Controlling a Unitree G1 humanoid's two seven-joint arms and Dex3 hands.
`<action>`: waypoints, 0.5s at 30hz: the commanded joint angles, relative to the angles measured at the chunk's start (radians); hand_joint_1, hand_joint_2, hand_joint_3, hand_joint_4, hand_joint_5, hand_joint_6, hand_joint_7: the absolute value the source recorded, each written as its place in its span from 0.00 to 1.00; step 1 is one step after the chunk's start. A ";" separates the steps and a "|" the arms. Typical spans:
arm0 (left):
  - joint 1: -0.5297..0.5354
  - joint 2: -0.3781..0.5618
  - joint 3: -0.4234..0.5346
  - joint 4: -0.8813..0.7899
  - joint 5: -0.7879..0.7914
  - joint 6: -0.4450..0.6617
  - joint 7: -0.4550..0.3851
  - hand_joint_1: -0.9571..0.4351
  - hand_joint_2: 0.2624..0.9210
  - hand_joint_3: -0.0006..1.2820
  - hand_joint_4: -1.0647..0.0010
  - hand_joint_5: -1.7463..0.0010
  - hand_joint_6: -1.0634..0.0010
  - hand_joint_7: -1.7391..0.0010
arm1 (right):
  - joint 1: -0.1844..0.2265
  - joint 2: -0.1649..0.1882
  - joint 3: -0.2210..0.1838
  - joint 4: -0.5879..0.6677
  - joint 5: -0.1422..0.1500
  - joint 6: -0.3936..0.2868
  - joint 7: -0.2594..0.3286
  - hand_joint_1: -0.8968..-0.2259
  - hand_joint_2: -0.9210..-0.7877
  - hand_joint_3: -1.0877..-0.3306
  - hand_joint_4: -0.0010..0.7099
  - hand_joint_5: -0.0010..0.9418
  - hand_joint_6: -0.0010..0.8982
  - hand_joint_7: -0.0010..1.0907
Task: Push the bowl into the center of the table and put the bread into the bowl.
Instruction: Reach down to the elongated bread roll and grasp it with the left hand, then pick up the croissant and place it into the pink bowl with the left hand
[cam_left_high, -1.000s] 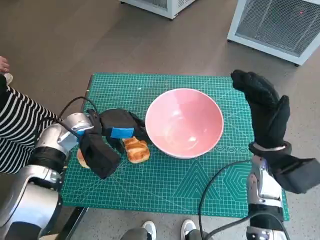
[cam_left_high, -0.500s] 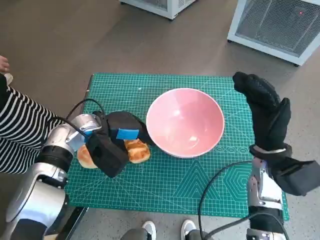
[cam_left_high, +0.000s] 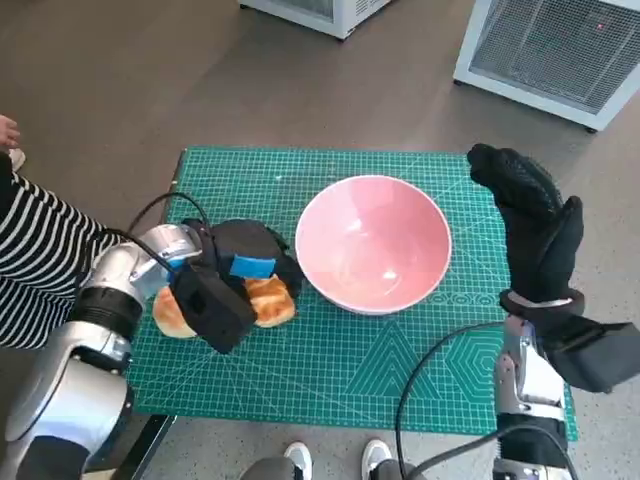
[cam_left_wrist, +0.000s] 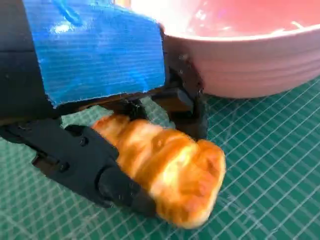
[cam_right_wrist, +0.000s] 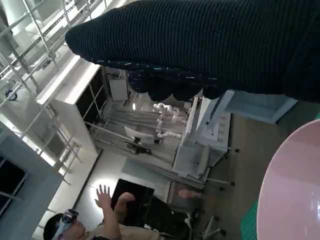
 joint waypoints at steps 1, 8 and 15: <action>-0.011 0.056 0.035 -0.059 -0.047 -0.006 -0.052 0.69 1.00 0.02 0.31 0.37 0.37 0.34 | 0.025 0.008 0.001 0.000 -0.007 0.017 -0.009 0.34 0.00 0.46 0.24 0.00 0.09 0.43; -0.008 0.117 0.166 -0.239 -0.310 0.029 -0.262 0.69 0.99 0.01 0.28 0.39 0.34 0.36 | 0.026 0.009 0.003 -0.006 0.000 0.024 -0.007 0.34 0.00 0.46 0.24 0.00 0.09 0.43; -0.005 0.102 0.289 -0.416 -0.623 0.162 -0.444 0.69 0.98 0.01 0.30 0.38 0.30 0.39 | 0.026 0.005 0.002 -0.013 0.009 0.031 0.000 0.33 0.00 0.46 0.24 0.00 0.09 0.43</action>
